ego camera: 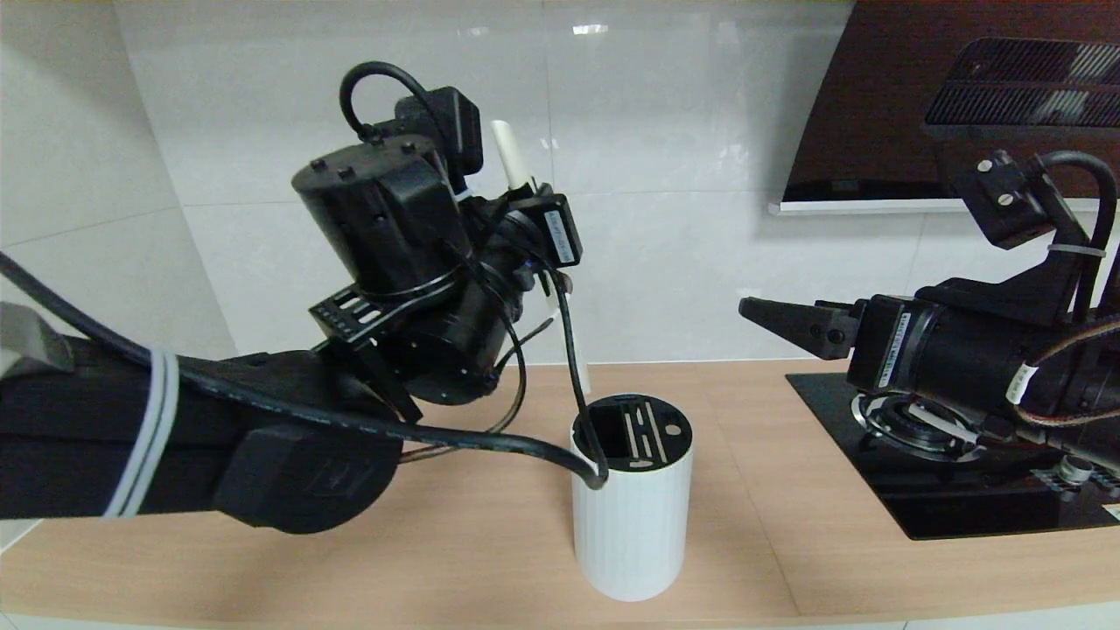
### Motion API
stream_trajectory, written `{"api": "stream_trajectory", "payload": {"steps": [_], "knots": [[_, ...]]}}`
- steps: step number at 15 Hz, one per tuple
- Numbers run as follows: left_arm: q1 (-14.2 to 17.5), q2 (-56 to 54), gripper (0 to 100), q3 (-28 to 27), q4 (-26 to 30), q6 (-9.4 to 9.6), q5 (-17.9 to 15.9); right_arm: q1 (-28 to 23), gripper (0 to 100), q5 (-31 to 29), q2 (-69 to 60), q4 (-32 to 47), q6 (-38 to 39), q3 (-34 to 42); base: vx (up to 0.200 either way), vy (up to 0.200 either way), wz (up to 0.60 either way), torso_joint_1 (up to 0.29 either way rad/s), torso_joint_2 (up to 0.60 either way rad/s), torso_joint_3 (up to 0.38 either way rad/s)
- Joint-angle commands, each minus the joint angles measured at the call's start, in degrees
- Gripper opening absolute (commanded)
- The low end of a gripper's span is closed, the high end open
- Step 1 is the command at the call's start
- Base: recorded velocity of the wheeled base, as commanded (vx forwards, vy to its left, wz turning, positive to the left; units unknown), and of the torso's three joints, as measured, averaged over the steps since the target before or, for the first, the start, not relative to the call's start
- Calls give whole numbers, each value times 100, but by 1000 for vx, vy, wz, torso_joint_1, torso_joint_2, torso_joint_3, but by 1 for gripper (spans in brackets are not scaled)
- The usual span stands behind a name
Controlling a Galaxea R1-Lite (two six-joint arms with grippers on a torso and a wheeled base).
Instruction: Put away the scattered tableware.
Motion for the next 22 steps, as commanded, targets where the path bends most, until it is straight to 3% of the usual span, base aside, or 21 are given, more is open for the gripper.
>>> {"api": "stream_trajectory", "payload": {"steps": [1,3,9,22], "knots": [[-86,350,0,144,-227,126,-4,6,100,0,34,-3,-1,-2,0,0,0,0,0,0],[-156,464,0,162,-402,214,5,6,100,0,69,-3,-1,-2,0,0,0,0,0,0],[-279,913,0,214,-675,205,14,15,100,0,139,-3,-1,7,0,0,0,0,0,0],[-376,1431,0,311,-657,161,32,15,100,-8,139,-3,-1,15,0,0,0,0,0,0]]}}
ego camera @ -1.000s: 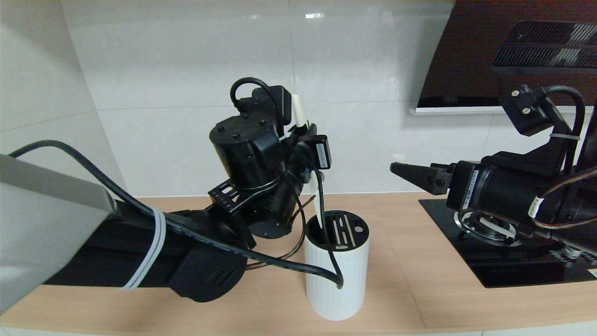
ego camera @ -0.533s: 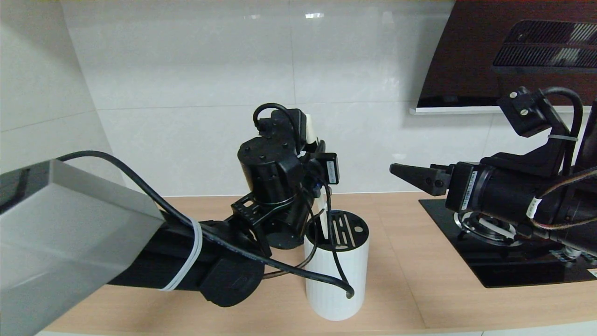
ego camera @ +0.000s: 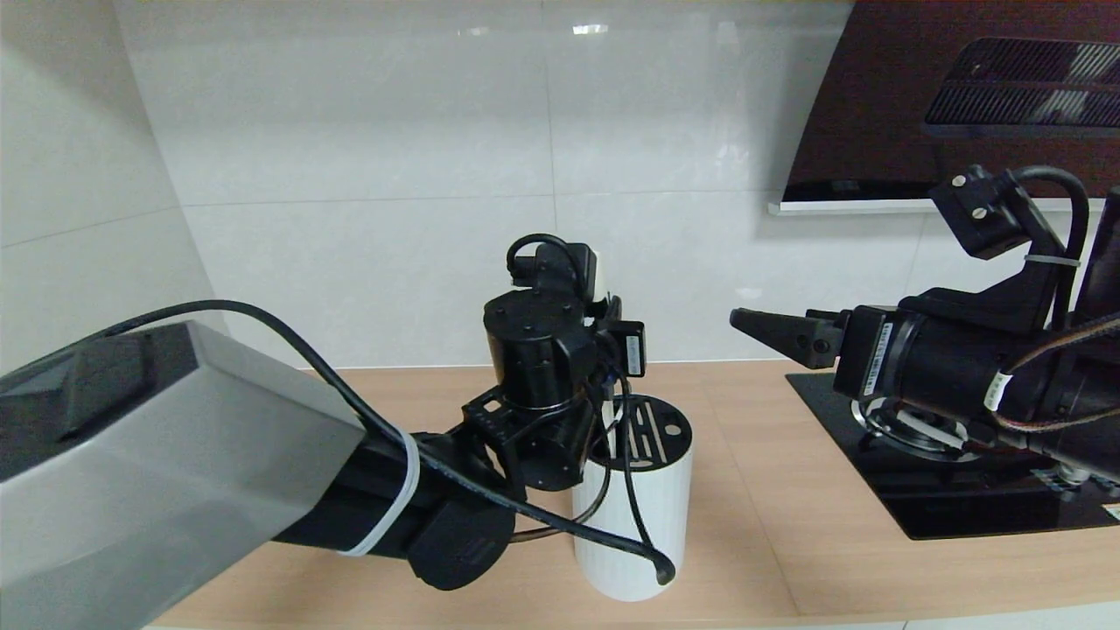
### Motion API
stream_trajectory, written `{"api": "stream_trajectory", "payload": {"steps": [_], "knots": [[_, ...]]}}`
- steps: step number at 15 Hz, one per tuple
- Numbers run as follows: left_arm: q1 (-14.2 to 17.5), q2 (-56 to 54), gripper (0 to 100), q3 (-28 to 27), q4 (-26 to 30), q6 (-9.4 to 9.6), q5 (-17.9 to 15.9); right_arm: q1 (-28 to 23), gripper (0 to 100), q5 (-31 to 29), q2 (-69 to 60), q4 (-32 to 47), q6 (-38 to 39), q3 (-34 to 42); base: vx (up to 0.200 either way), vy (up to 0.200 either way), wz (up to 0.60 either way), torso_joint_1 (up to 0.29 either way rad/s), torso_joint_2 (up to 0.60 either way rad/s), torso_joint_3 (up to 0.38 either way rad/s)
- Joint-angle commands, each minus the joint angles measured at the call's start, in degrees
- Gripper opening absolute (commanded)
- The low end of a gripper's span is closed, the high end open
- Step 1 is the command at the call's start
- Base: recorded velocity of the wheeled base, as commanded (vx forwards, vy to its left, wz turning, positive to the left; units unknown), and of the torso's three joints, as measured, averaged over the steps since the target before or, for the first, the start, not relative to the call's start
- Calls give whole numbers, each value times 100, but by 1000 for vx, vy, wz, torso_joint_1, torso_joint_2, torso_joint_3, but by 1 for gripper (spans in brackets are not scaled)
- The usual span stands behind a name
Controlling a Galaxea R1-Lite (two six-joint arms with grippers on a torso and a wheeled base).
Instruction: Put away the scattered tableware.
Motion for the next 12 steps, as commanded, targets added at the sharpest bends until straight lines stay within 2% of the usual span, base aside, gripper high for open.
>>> {"api": "stream_trajectory", "payload": {"steps": [1,4,6,9,12], "knots": [[-23,109,0,14,-4,-3,5,2,100,0,10,-3,-1,0,0,0,0,0,0,0],[-59,232,0,111,23,-38,5,10,100,0,10,-3,-1,8,0,0,0,0,0,0],[-67,276,0,119,198,-170,5,10,100,0,19,-3,-1,0,0,0,0,0,0,0],[-164,285,0,93,743,-583,-4,19,100,0,19,-3,-1,8,0,0,0,0,0,0],[-164,294,0,49,1262,-856,-4,19,100,0,72,-3,-1,8,0,0,0,0,0,0]]}}
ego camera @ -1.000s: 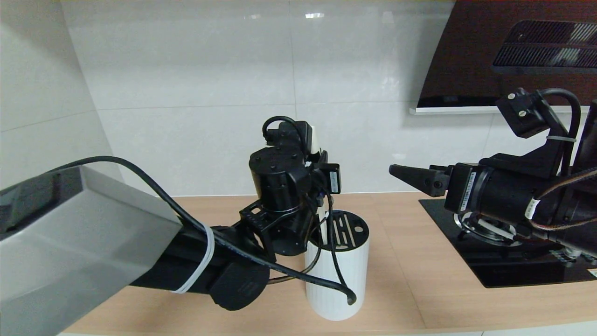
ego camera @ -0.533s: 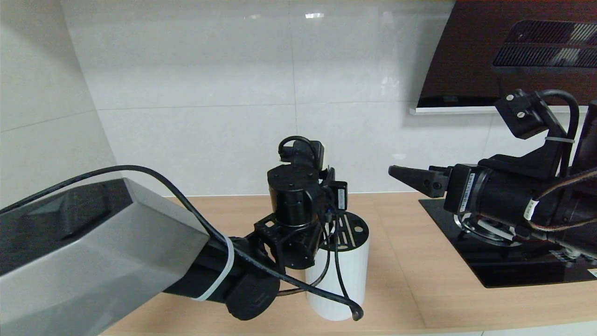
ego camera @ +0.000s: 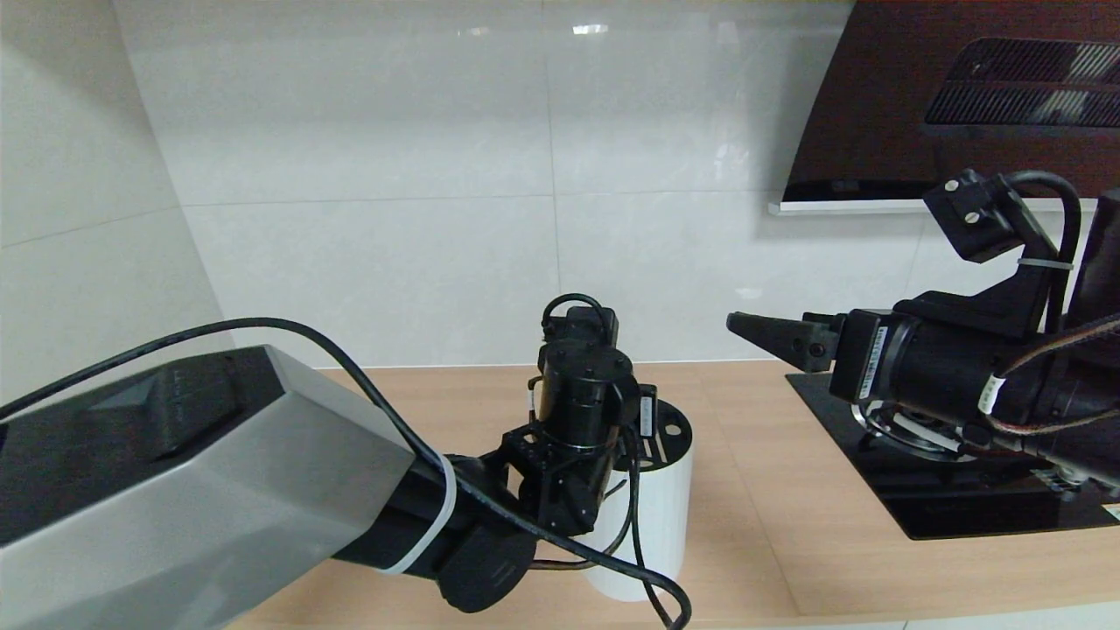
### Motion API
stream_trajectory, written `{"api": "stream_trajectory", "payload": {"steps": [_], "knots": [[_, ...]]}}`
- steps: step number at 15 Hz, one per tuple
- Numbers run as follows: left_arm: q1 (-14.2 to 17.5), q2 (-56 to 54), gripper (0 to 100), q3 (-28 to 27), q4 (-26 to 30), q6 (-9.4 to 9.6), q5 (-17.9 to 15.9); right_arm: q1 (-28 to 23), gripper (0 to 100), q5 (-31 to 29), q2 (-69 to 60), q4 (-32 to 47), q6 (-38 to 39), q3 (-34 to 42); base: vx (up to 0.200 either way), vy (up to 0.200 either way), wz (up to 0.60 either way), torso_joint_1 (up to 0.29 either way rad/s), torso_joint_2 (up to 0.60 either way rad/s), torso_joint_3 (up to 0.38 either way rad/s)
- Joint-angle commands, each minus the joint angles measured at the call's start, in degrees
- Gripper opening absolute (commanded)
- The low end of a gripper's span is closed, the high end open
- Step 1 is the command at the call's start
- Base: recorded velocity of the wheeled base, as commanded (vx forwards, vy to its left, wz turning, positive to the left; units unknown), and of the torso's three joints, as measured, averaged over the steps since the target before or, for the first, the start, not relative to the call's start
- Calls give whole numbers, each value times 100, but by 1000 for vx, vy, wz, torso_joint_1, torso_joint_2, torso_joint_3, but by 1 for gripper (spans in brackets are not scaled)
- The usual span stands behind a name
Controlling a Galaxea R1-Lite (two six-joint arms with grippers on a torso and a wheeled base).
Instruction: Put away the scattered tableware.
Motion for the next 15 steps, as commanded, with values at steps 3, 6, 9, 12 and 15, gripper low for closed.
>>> {"api": "stream_trajectory", "payload": {"steps": [3,6,9,12,15], "knots": [[-8,1,0,-27,114,-30,3,0,100,-9,54,-3,-1,0,0,0,0,0,0,0],[1,1,0,-27,132,-30,3,8,100,-26,45,-3,-1,-9,0,0,0,0,0,0],[-8,10,100,-27,132,-30,3,8,100,-26,45,-3,-1,-9,0,0,0,0,0,0],[-8,1,100,-27,132,-30,-5,8,100,-44,45,-3,-1,-9,0,0,0,0,0,0],[-8,-8,100,-18,123,-30,-5,0,100,-44,36,-3,-1,-9,0,0,0,0,0,0]]}}
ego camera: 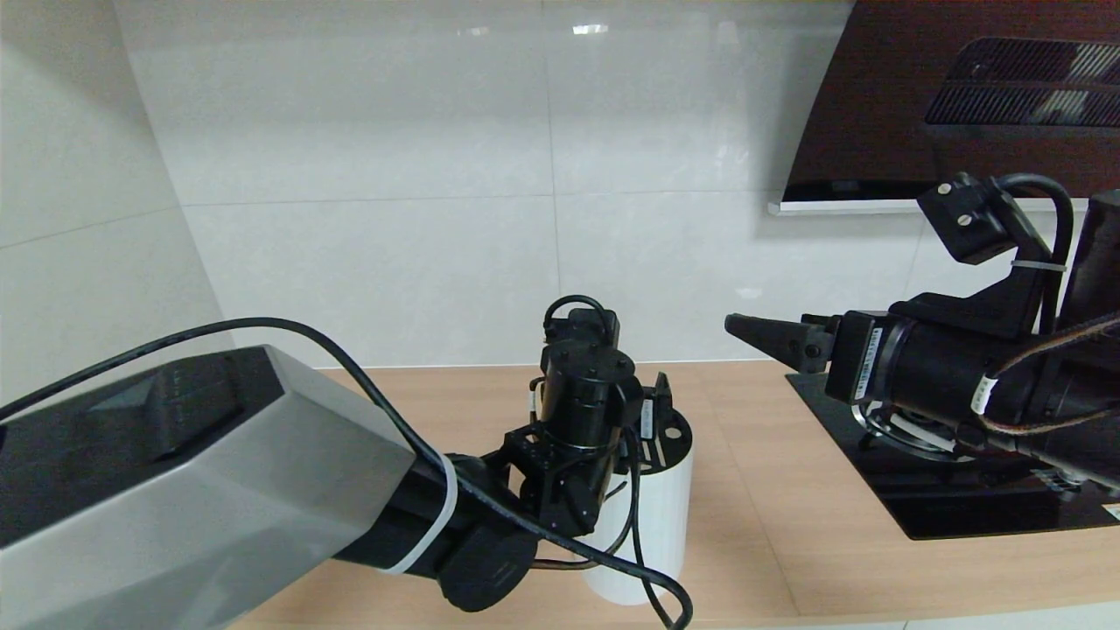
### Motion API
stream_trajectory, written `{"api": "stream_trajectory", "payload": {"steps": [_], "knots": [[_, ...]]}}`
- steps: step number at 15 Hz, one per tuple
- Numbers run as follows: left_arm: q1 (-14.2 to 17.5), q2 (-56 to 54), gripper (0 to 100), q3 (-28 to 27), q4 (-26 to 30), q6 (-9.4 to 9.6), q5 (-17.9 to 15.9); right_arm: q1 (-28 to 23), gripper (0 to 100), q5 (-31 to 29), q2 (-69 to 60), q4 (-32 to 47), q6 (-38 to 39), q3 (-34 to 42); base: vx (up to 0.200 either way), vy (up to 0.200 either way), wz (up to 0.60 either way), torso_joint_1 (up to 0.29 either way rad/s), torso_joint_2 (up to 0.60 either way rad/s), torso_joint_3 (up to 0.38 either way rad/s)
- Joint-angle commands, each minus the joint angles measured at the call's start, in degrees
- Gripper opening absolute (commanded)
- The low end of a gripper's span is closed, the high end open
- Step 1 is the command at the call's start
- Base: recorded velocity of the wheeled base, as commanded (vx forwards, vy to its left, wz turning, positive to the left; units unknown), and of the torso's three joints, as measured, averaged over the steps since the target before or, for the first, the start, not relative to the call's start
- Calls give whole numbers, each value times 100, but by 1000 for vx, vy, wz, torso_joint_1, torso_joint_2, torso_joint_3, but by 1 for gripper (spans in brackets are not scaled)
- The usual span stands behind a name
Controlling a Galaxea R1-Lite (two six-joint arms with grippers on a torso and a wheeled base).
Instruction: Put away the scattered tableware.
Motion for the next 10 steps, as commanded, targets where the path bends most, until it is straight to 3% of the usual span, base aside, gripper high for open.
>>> {"api": "stream_trajectory", "payload": {"steps": [1,4,8,10], "knots": [[-35,-25,100,16,-3,-2,1,-5,100,0,-3,-3,1,0,0,0,0,0,0,0],[-52,-447,100,96,-29,-2,9,-5,100,-9,-29,-3,-8,0,0,0,0,0,0,0],[-96,-1809,100,588,-3,42,-228,-14,100,-26,-108,-12,-8,0,0,0,0,0,0,0],[35,-2794,100,948,15,420,-430,-23,100,-167,-337,-39,-148,-9,0,0,0,0,0,0]]}}
